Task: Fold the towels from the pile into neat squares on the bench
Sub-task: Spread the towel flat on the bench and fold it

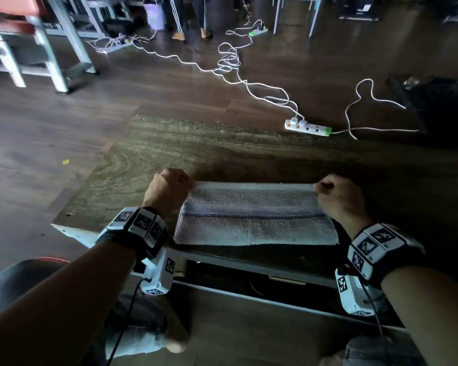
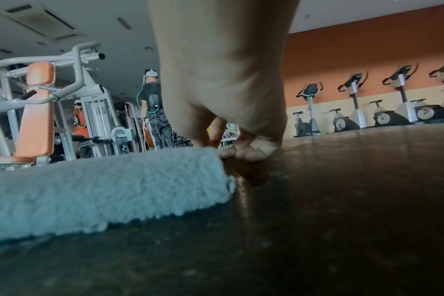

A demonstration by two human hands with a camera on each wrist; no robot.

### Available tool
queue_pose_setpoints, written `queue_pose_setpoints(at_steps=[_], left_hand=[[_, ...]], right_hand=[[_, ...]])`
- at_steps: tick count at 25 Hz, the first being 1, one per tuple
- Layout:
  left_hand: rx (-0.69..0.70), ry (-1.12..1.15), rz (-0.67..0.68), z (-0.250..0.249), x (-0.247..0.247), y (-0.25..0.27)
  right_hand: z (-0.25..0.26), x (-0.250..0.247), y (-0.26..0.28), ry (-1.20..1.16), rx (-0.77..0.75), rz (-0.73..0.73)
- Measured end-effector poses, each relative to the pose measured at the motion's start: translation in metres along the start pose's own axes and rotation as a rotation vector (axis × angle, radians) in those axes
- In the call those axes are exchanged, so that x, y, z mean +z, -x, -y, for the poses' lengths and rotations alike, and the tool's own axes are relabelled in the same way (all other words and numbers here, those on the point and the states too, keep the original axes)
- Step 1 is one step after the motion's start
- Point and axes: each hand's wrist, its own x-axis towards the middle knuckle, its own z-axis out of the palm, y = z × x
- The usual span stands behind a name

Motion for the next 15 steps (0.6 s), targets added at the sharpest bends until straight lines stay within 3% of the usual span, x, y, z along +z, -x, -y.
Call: queue_pose_setpoints(at_steps=[8,15], left_hand=[[0.098,-0.004,0.009,0.006,-0.002,-0.004],[0.116,-0.065,0.102,-0.009,-0.026,-0.007]], right_hand=[[-0.004,0.005,0.000,0.076,-0.143,-0.022],[0.016,-0.033,0.010,0.054,-0.080,0.037]])
